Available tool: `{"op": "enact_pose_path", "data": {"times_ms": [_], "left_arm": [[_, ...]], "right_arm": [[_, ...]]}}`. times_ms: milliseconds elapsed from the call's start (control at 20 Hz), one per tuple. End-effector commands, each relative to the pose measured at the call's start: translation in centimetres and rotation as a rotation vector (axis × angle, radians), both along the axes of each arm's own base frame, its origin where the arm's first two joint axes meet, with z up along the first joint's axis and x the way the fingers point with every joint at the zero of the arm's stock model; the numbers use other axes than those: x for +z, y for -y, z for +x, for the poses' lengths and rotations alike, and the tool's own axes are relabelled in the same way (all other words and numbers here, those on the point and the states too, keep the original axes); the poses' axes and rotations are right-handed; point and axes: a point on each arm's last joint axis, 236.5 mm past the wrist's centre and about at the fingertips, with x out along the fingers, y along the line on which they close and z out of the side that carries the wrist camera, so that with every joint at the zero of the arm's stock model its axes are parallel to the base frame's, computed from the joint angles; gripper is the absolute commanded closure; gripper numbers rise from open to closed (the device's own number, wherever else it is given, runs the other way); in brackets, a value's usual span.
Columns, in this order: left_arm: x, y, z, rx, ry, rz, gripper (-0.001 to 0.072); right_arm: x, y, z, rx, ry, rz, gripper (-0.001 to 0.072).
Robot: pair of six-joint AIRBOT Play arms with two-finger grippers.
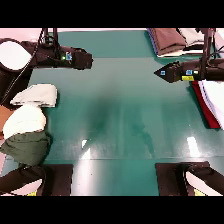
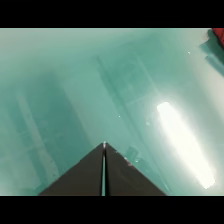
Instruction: Fold the shirts.
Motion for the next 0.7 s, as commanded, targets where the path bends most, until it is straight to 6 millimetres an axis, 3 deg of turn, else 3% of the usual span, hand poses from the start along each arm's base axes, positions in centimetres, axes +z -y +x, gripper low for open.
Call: {"op": "enact_pose_path", "data": {"times_ms": [0,650], "left_arm": [[-0.02,0.02,0.00,0.000,0.000,0.000,0.0681],[0.45,0.17,0.23,0.007,0.011,-0.021,0.0682]], "right_arm": [[-0.01,-0.06,-0.06,0.002,-0.001,0.001,0.0689],[-0.22,-0.19,-0.48,0.015,-0.017,-0.002,0.0689]]}}
